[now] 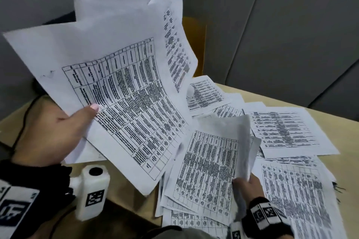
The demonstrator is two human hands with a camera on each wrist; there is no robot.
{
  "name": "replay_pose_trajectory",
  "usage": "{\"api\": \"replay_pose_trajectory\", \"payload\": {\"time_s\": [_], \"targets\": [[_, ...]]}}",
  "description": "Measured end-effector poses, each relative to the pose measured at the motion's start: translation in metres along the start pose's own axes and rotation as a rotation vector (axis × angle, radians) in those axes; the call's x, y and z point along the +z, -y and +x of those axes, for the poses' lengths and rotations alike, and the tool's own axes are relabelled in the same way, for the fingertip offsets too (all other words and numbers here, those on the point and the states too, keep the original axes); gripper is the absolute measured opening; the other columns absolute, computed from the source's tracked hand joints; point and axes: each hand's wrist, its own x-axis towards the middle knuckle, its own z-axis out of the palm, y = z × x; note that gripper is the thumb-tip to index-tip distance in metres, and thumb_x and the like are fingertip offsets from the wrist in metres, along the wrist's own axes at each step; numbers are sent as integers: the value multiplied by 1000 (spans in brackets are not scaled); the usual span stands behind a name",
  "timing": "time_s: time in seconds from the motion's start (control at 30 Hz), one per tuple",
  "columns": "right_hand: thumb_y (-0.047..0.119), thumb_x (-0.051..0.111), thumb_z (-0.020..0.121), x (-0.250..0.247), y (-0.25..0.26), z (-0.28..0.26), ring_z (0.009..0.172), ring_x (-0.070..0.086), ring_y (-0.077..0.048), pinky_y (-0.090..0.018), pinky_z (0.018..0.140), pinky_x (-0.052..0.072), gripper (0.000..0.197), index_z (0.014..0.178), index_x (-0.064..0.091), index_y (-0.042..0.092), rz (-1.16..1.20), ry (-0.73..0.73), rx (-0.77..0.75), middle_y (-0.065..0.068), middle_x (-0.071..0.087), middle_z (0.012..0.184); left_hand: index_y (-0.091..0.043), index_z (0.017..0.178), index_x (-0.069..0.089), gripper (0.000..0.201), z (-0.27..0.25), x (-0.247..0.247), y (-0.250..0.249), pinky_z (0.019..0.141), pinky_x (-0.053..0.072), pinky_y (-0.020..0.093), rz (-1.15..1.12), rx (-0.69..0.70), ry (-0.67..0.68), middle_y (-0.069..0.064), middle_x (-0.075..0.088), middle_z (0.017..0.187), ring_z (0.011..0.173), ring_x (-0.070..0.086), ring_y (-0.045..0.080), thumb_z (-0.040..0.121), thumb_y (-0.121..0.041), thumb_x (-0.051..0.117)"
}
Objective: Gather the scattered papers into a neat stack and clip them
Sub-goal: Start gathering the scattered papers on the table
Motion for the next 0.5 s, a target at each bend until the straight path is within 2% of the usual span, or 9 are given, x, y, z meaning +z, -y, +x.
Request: {"api": "replay_pose_trajectory", "payload": {"time_s": [0.07, 0.13, 0.17, 0.23, 0.3, 0.33, 0.4, 0.43, 0.5], "targets": [[-1, 56, 81, 0, 1, -2, 73, 59, -32, -47, 74, 54, 17, 97, 50, 1, 23, -1, 1, -15, 60, 76, -4, 55, 57, 85, 6, 7, 17, 72, 33, 30, -74, -76, 34, 1, 56, 51, 61, 50, 14, 40, -87, 57], [-1, 56, 81, 0, 1, -2, 70, 58, -31, -45, 72, 53, 18, 97, 50, 0, 21, -5, 8, -16, 60, 77, -29, 67, 69, 60, 9, 13, 26, 78, 28, 26, -143, -134, 106, -29, 58, 52, 62, 50, -13, 42, -83, 62], [-1, 56, 81, 1, 2, -4, 69, 58, -30, -42, 68, 53, 19, 99, 50, -1, 33, -4, 22, -17, 60, 77, -26, 63, 64, 58, 11, 13, 27, 68, 27, 22, -173, -121, 159, -32, 53, 46, 56, 48, -13, 45, -81, 66], [-3, 55, 82, 1, 2, -6, 64, 55, -27, -34, 57, 49, 18, 98, 49, -1, 67, -2, 36, -16, 58, 75, -22, 53, 47, 47, 12, 17, 18, 45, 26, 18, -184, -47, 142, -20, 46, 32, 40, 44, -9, 55, -62, 72], [-5, 54, 81, 0, 4, -6, 59, 54, -25, -28, 51, 46, 17, 97, 49, -3, 73, -7, 38, -16, 56, 71, -18, 57, 56, 48, 10, 26, 1, 41, 36, 11, -285, -4, 135, -24, 51, 37, 39, 46, -16, 52, -63, 73], [-6, 54, 81, 0, 4, -5, 57, 53, -24, -26, 48, 46, 16, 96, 49, -5, 81, -14, 29, -15, 55, 68, -21, 61, 63, 41, 8, 32, -7, 46, 41, 6, -334, 27, 136, -30, 56, 46, 47, 50, -20, 55, -60, 73], [-8, 54, 81, 1, 4, -4, 53, 50, -21, -22, 42, 44, 14, 94, 52, -7, 68, -37, 16, -13, 54, 61, -25, 73, 67, 6, 11, 46, -7, 63, 47, 4, -409, 69, 96, -33, 66, 68, 70, 62, -15, 77, -27, 71], [-8, 55, 80, 1, 3, -3, 52, 50, -21, -21, 44, 42, 13, 93, 54, -7, 51, -54, 8, -12, 54, 59, -26, 79, 69, 12, 14, 54, -4, 72, 50, 11, -457, 68, 124, -29, 70, 79, 82, 65, -8, 81, -13, 68], [-8, 55, 80, 1, 2, -1, 52, 51, -20, -22, 50, 40, 14, 94, 57, -8, 35, -69, -8, -11, 55, 57, -29, 87, 68, 20, 18, 73, 8, 87, 47, 25, -471, 33, 197, -21, 71, 92, 94, 65, 7, 84, -10, 64]]}}
